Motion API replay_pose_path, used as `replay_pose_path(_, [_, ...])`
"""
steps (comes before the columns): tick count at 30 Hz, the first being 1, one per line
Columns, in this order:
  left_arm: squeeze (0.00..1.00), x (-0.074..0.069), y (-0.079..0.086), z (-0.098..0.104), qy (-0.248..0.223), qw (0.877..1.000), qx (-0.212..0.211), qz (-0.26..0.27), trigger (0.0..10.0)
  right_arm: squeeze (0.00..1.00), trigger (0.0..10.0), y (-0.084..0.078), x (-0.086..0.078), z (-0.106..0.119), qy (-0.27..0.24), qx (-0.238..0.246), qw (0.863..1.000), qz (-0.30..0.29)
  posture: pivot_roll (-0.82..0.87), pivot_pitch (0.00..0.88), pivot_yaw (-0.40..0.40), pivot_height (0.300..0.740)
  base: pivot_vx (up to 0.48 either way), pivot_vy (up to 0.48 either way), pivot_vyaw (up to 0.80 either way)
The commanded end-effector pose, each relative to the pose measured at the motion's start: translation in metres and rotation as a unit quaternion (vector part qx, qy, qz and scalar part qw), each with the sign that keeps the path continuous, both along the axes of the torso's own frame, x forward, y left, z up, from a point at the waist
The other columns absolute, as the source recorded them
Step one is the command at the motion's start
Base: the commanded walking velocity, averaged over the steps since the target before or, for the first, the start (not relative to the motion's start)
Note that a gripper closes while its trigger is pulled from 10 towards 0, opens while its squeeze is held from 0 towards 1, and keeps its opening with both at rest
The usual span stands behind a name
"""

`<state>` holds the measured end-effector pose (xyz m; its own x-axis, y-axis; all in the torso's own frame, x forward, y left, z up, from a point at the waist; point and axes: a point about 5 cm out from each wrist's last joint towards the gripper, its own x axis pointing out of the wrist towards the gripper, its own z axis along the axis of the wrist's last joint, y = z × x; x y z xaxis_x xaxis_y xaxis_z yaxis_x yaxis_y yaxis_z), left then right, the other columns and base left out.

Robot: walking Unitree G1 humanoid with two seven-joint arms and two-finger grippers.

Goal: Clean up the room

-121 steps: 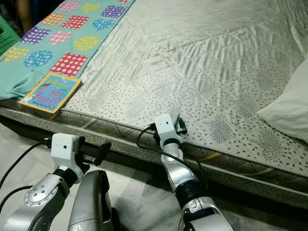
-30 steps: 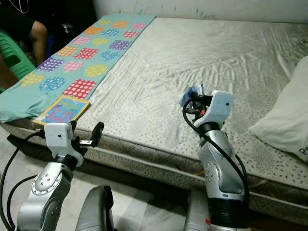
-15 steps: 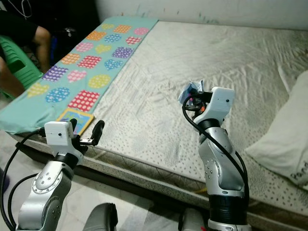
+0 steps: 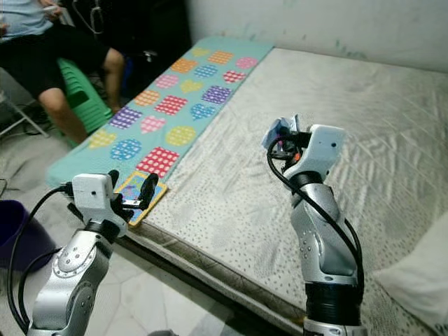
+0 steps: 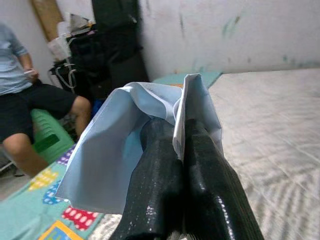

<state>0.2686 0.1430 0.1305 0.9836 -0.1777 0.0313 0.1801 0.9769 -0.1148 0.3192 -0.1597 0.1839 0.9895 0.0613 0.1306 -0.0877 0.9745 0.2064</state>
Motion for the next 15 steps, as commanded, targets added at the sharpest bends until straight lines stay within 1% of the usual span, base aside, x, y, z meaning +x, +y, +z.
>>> replay_pose_path(1, [0.00,0.0006,0.0035,-0.0020,0.003,1.000,0.007,0.007,10.0,0.00,10.0,0.0043,0.0009,-0.0023,0.003,0.000,1.000,0.005,-0.17,0.000,0.083,0.740,0.000,0.000,0.00])
replay_pose_path(10, [0.00,0.0023,0.0003,-0.0027,0.004,1.000,0.007,0.002,10.0,0.00,10.0,0.0041,0.0018,-0.0040,0.006,-0.003,1.000,0.006,-0.18,0.000,0.079,0.740,0.000,0.000,0.00])
replay_pose_path(14, [0.00,0.0040,-0.0009,-0.0027,0.005,1.000,0.009,0.010,10.0,0.00,10.0,0.0034,0.0024,-0.0048,0.007,-0.004,1.000,0.006,-0.18,0.000,0.078,0.740,0.000,0.000,0.00])
replay_pose_path(15, [0.00,0.0049,-0.0017,-0.0038,0.009,1.000,0.007,0.012,10.0,0.00,10.0,0.0030,0.0028,-0.0056,0.008,-0.014,1.000,0.002,-0.18,0.000,0.071,0.740,0.000,0.000,0.00])
